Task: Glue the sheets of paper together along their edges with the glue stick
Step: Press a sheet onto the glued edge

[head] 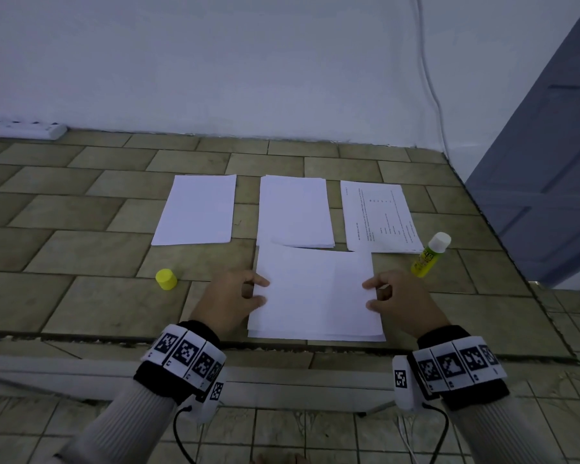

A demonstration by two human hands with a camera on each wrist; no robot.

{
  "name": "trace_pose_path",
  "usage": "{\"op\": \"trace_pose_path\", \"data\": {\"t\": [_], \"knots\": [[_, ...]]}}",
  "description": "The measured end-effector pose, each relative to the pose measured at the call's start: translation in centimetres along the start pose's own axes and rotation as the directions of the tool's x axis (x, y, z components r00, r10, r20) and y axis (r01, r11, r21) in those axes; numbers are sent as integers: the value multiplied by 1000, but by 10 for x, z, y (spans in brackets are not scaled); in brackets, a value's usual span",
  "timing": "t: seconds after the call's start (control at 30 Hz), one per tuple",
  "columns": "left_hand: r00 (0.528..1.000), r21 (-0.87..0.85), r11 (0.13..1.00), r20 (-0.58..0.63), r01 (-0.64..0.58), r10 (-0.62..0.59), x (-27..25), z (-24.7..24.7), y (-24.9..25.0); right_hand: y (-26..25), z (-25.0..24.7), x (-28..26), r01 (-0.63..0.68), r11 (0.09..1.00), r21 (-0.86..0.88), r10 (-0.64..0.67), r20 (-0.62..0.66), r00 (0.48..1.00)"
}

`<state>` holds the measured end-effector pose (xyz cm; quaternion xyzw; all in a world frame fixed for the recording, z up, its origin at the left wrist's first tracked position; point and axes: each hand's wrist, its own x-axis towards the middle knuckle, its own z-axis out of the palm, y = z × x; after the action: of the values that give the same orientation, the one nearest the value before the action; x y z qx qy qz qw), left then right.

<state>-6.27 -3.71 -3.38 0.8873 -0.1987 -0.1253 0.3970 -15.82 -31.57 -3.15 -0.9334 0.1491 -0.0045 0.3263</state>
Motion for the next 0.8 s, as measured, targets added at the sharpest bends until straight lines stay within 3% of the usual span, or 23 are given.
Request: {"op": "trace_pose_path", "data": {"t": [0.8], "knots": [[1000, 86, 996, 8, 19, -20, 6, 4, -12, 17, 8, -5, -15, 999, 33, 13, 39, 999]]}}
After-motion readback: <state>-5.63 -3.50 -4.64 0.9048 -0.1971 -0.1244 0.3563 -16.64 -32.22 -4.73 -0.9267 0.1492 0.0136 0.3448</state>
